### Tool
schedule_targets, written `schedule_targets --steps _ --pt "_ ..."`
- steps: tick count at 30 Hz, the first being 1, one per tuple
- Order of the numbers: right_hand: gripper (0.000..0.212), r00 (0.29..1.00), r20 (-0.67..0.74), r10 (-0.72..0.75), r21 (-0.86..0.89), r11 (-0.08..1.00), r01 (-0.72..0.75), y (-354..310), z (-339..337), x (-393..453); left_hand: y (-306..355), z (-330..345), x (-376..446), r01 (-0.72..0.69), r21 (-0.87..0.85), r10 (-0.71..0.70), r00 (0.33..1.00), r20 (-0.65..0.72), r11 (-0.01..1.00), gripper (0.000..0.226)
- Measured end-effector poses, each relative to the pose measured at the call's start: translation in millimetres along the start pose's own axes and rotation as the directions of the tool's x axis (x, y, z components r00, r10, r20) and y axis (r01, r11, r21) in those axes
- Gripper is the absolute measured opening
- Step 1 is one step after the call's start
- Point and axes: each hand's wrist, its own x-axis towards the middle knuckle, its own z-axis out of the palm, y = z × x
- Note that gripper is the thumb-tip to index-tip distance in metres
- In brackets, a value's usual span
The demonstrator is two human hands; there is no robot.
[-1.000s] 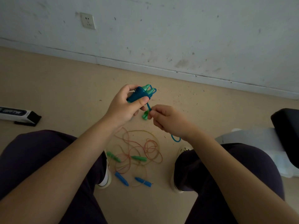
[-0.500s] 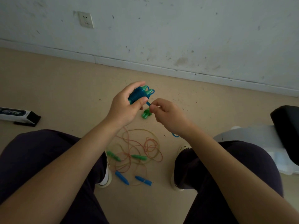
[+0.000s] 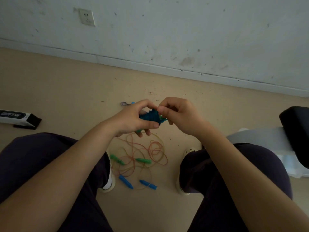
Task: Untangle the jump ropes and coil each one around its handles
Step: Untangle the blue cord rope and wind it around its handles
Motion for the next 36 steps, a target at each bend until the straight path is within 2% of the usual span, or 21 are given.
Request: schedule_targets --steps 6,11,16,18,23,25,29,33,36 --pt "0.017 0.997 -0.006 0.077 0.073 0.994 -0.076 3.3 4.8 2.4 2.3 2.7 0.1 -0.014 0.128 0.008 0.999 0.048 0.992 0.044" --pt "0.011 0.985 -0.012 0.170 0.163 0.973 -0.166 4.2 3.5 4.8 7.2 7.2 -2.7 -0.035 0.082 0.042 0.995 -0.091 0.996 0.030" --pt "0.011 0.978 0.006 0.209 0.358 0.913 -0.198 7.8 -12.9 5.3 10.4 3.1 -5.5 -0.038 0.067 0.050 0.981 -0.189 0.997 0.021" --pt "0.003 0.975 -0.004 0.220 0.382 0.902 -0.202 9.8 -16.2 4.9 9.5 0.6 -5.1 -0.034 0.072 0.049 0.976 -0.214 0.997 0.016" --pt "0.006 0.955 -0.077 0.288 0.495 0.842 -0.214 14.7 -20.1 6.0 10.1 -1.6 -5.1 -0.022 0.069 0.037 0.974 -0.224 0.997 0.013" --pt "0.004 0.944 -0.118 0.309 0.565 0.802 -0.192 14.3 -17.7 6.6 10.0 -1.1 -5.2 -0.010 0.072 0.025 0.976 -0.218 0.997 0.014" --pt "0.005 0.905 -0.169 0.390 0.745 0.652 -0.141 13.0 -8.9 10.3 10.6 2.3 -4.0 0.012 0.068 0.003 0.977 -0.211 0.998 0.025" --pt "0.005 0.882 -0.125 0.454 0.855 0.501 -0.137 12.6 -4.9 14.6 13.0 5.6 -3.6 0.004 0.044 0.004 0.982 -0.188 0.999 0.025" --pt "0.006 0.887 -0.102 0.451 0.887 0.445 -0.124 10.9 -3.4 17.7 13.4 6.0 -2.8 0.004 0.055 0.007 0.982 -0.187 0.998 0.020"
